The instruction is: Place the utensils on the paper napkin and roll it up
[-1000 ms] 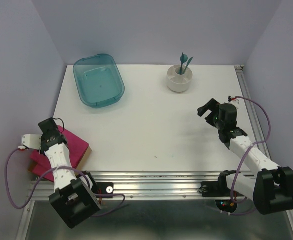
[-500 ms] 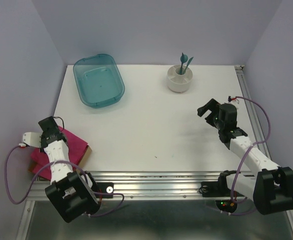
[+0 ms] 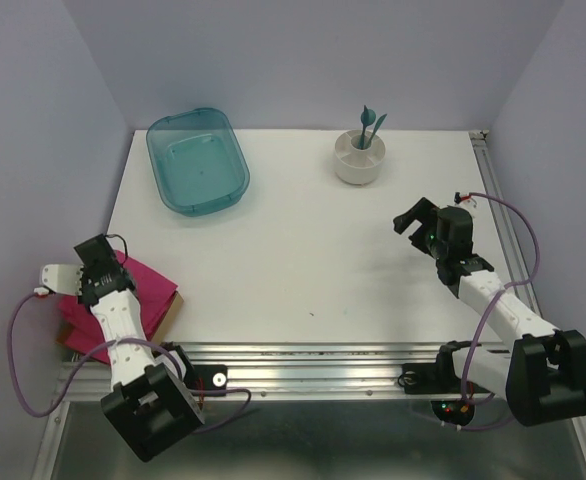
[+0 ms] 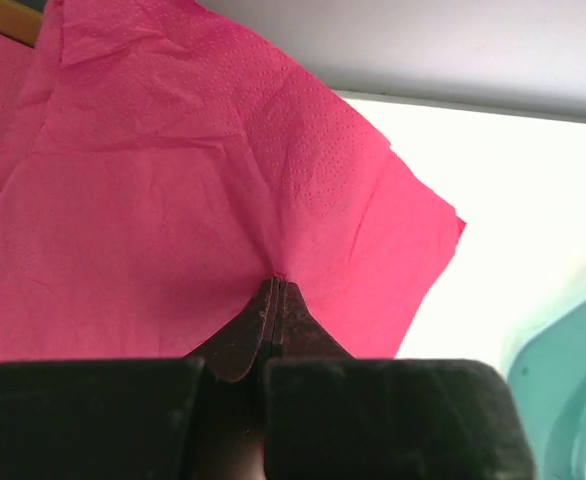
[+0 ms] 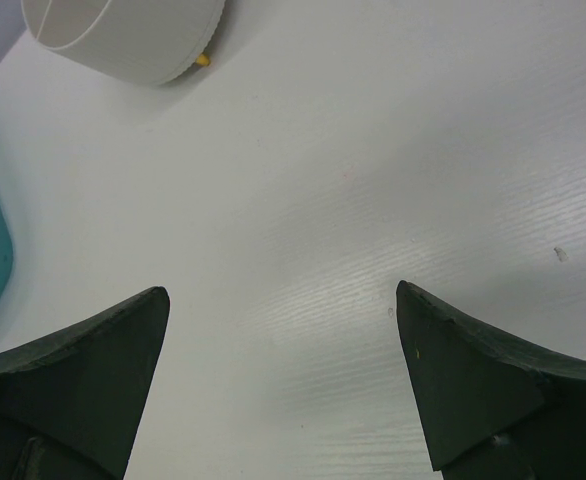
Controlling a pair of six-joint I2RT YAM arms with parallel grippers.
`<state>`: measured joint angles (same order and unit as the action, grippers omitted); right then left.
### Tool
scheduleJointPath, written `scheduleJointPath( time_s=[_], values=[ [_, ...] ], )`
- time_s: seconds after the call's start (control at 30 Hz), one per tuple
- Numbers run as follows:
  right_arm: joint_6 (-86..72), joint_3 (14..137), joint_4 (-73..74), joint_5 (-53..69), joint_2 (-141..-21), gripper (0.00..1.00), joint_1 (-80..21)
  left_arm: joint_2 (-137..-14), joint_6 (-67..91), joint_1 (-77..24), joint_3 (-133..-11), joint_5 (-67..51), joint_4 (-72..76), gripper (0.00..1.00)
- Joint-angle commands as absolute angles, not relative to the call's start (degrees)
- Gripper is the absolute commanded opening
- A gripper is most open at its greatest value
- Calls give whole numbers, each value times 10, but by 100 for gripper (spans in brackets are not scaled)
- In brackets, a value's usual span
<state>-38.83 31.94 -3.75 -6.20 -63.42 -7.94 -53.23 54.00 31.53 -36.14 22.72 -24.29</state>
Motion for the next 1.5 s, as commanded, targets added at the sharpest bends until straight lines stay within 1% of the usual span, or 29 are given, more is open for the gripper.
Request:
scheduleJointPath(
  time_s=[0.0, 0.07, 0.2, 0.5, 0.7, 0.83, 0.97, 1.1, 1.3, 1.37, 1.43, 1.47],
  values=[
    [-388, 336, -66, -56, -634, 100, -78, -507, 540, 302, -381, 200, -250, 0],
    [-388, 337, -66, -55, -635, 100, -78, -504, 543, 282, -377, 177, -237, 0],
    [-388, 337, -64, -54, -635, 100, -78, -518, 550, 243, -386, 178, -230, 0],
    [-388, 337, -64, -52, -633, 100, -78, -596, 528, 138, -461, 185, -229, 0],
    [-385, 337, -61, -52, -628, 100, -78, -646, 522, 82, -475, 174, -214, 0],
    [-384, 335, -61, -54, -625, 100, -78, -677, 533, 22, -480, 166, -197, 0],
    [-383, 335, -60, -56, -623, 100, -78, -715, 564, -35, -490, 189, -207, 0],
    [-382, 334, -61, -51, -624, 100, -79, -722, 570, -58, -506, 200, -209, 0],
    [-377, 335, -62, -28, -628, 100, -79, -710, 568, -58, -542, 276, -275, 0],
    [-380, 337, -62, -3, -638, 100, -79, -701, 549, -58, -555, 292, -293, 2],
    [-372, 347, -64, 70, -651, 100, -79, -698, 522, -58, -572, 293, -312, 7],
    [-388, 349, -72, 143, -663, 100, -79, -696, 507, -58, -578, 298, -321, 11]
  ],
)
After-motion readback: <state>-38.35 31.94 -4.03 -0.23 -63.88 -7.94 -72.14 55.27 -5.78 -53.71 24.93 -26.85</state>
